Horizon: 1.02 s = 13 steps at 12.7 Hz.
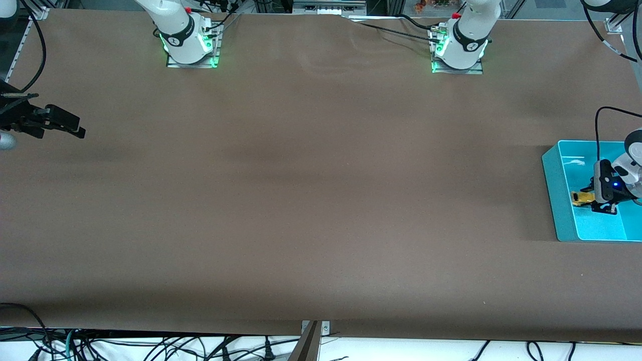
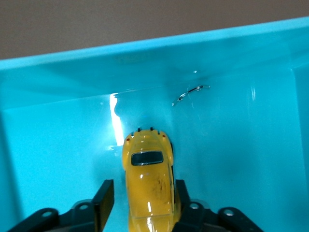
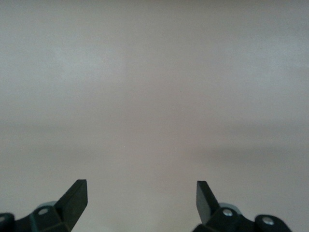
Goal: Wind and store yellow beetle car
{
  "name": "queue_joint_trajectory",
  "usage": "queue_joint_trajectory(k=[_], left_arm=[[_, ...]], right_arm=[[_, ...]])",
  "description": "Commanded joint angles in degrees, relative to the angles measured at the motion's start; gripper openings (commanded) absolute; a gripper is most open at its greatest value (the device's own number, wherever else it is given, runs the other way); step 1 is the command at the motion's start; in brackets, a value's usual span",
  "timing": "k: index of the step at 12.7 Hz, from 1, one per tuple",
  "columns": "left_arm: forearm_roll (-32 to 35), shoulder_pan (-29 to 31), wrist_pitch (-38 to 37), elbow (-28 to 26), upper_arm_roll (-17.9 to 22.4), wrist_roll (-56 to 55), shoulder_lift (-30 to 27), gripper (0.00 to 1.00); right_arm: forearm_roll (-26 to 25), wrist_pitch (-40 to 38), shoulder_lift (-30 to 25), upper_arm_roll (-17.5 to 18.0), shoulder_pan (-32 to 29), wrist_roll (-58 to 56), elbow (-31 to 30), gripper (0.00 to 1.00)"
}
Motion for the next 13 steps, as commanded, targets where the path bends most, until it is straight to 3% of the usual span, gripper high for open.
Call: queue_joint_trajectory(k=[1,4,7,9,13], left_arm=[[-1.3,0.5,-5.3,2.0,-0.9,0.4,-1.8,1.0],[-1.4,-0.8,-14.8,4.3,-1.6,-7.1,-5.8,1.0],[-0.8,-2.8,-30.6,9.3,-4.5,-22.4,-11.0,1.0],[-1.5,-7.6,-38.8,11.6,-4.8,-33.5,-15.0,1.0],[-3.1,-18.7,-46.0,11.8,-4.6,-63.0,-23.3,1.0]], right_arm=[[0.6,-0.3,-0.9,0.2,-0.5,0.1,-0.4,1.0],[0.6,-0.3,-0.9,0.2,-0.5,0.1,-0.4,1.0],[0.6,-0.3,-0.9,0.2,-0.5,0.1,-0.4,1.0],[0.5,-0.3,-0.9,0.2,-0.5,0.0,-0.4,1.0],[0.5,-0.4,-0.8,0.2,-0.5,-0.2,-0.4,1.0]])
